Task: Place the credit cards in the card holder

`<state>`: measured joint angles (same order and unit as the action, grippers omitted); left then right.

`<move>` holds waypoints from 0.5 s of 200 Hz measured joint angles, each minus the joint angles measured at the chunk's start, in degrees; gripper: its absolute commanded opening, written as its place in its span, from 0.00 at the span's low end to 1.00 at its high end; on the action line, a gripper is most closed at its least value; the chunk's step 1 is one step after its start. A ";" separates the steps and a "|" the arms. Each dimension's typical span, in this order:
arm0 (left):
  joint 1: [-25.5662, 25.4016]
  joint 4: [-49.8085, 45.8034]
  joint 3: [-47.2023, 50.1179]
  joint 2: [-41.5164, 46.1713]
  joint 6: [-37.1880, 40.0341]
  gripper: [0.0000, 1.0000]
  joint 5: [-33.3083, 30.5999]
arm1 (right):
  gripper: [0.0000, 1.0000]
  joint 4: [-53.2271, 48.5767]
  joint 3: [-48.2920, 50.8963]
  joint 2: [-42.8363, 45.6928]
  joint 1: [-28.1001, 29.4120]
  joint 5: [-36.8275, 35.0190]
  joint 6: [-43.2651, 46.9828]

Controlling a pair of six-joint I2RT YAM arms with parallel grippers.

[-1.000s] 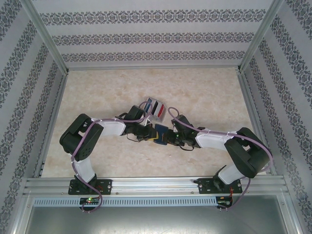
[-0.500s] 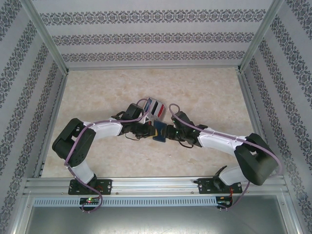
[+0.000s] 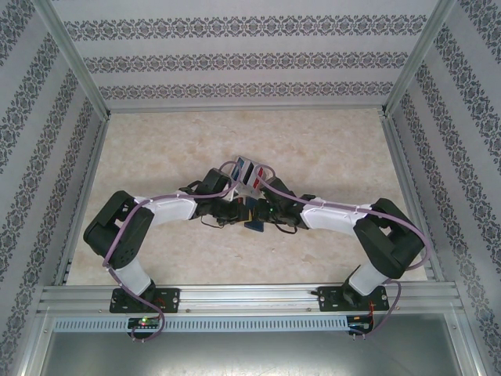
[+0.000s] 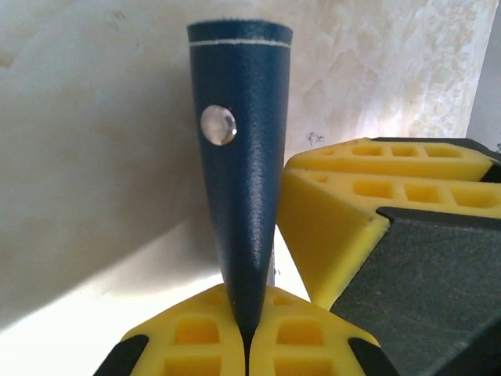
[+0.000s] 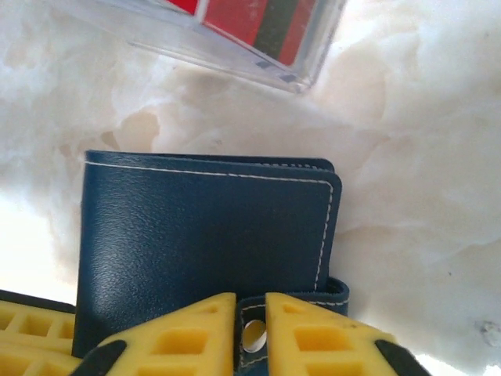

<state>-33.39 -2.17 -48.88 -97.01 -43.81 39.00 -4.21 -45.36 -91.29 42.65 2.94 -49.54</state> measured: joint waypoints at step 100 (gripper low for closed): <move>0.00 -2.69 0.00 0.00 0.85 0.59 -1.77 | 0.00 -0.66 9.07 11.74 -2.05 -3.13 0.24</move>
<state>-33.39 -4.86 -48.88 -97.01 -42.96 37.23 -4.86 -36.29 -79.55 40.60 -0.19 -49.30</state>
